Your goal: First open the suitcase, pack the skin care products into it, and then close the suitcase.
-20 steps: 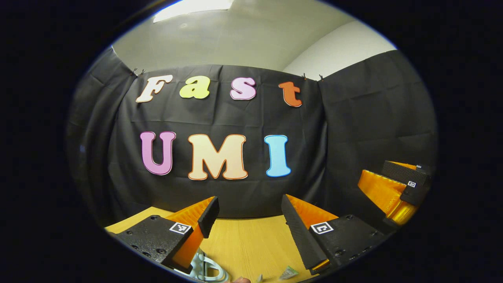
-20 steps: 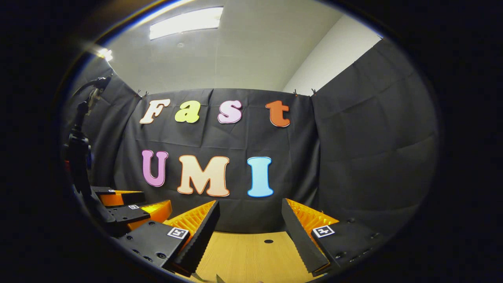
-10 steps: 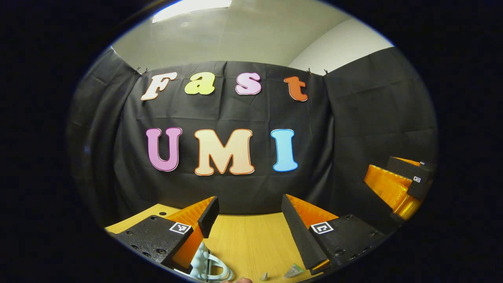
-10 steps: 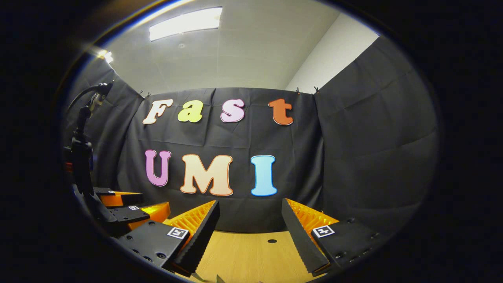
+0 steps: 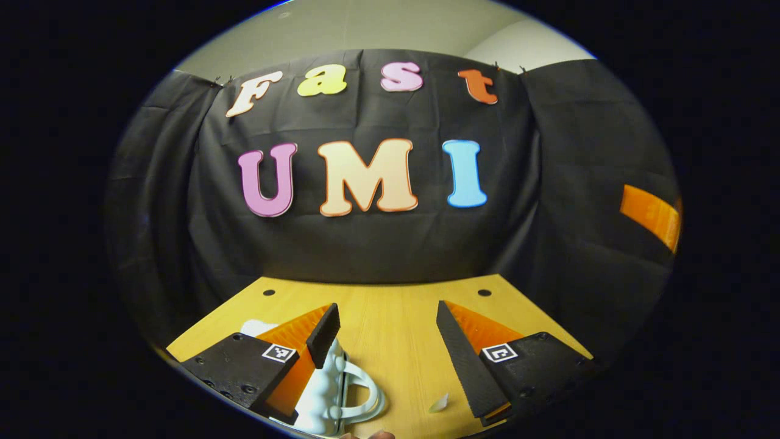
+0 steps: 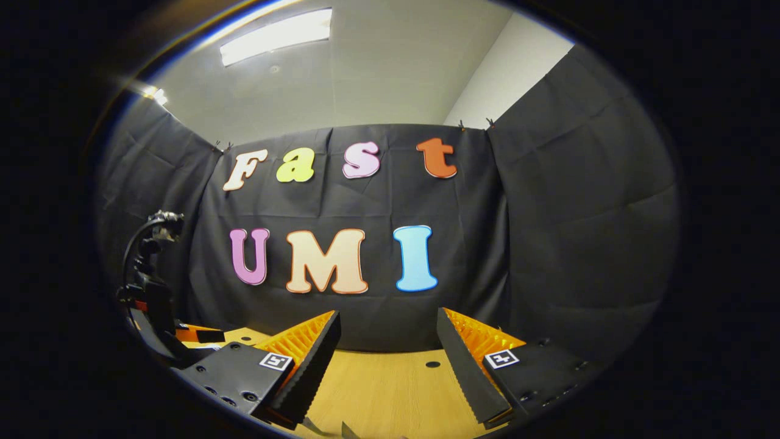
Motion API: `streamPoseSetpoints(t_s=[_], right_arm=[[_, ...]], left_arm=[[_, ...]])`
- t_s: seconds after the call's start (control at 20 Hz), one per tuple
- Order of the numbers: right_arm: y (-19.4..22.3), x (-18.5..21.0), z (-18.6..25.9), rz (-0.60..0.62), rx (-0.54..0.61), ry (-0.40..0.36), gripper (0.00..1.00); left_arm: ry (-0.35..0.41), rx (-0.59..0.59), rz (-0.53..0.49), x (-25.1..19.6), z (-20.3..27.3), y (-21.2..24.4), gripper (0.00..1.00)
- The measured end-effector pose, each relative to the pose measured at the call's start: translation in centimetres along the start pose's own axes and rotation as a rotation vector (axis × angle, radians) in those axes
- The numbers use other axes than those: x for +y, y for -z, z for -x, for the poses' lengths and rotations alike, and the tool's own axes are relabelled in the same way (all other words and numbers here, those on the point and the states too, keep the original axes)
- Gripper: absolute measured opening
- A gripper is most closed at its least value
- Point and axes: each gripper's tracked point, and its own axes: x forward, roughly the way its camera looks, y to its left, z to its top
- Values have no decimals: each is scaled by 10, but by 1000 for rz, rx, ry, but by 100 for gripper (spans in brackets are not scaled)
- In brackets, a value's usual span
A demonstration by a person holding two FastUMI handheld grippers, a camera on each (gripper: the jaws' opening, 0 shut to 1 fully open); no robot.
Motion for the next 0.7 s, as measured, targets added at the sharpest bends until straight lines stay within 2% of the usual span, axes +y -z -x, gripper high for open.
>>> streamPoseSetpoints(t_s=[0.15, 0.35, 0.7], right_arm=[[19, -5, 5, 31, 65, -1, 98], [21, -5, 7, 65, 86, -4, 98], [30, -14, 9, 86, 133, 14, 98]], left_arm=[[-5, 114, 44, 2, -9, 44, 95], [-2, 266, 106, 4, -16, 96, 95], [-16, 445, 83, 22, -29, 146, 95]])
